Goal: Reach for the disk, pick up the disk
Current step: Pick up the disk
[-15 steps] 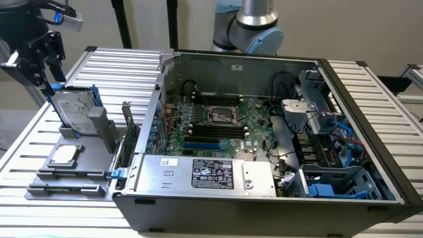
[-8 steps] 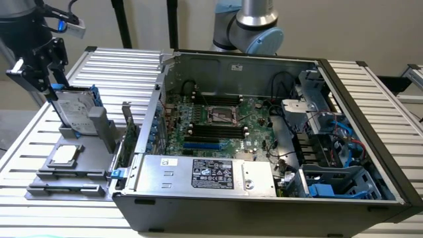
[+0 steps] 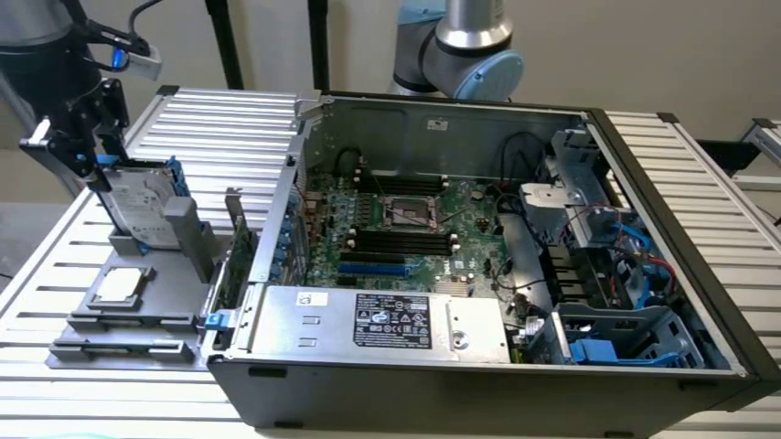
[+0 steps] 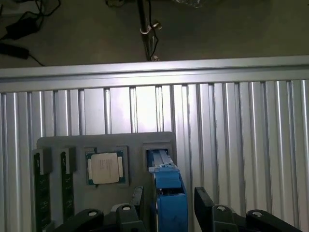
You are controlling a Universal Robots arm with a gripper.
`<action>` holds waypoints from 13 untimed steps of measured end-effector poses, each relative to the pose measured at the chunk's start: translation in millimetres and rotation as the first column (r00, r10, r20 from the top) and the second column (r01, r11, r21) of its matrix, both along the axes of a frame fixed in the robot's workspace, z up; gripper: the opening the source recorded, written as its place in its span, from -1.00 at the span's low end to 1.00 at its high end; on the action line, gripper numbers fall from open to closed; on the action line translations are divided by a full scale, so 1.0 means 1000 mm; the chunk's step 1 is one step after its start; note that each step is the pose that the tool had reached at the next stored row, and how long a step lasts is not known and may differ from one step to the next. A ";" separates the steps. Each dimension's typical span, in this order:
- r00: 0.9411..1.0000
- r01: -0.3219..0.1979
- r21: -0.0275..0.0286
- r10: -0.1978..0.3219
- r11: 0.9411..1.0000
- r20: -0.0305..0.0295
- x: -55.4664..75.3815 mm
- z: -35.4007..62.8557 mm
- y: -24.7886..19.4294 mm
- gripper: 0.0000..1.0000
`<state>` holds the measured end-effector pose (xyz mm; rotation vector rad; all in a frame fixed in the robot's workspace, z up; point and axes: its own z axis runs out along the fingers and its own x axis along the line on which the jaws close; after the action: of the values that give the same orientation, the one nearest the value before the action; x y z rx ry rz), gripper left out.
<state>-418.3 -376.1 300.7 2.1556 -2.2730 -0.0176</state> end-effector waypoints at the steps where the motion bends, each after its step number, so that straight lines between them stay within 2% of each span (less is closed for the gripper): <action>1: 1.000 -0.002 0.000 0.002 1.000 0.001 0.000 -0.0002 0.0000 0.08; 6: 1.000 -0.009 0.000 0.009 1.000 0.007 0.000 -0.0020 0.0000 0.08; 13: 1.000 -0.024 0.000 0.024 1.000 0.009 -0.001 -0.0037 0.0000 0.08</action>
<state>-419.0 -376.1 297.0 2.1875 -2.2513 -0.0082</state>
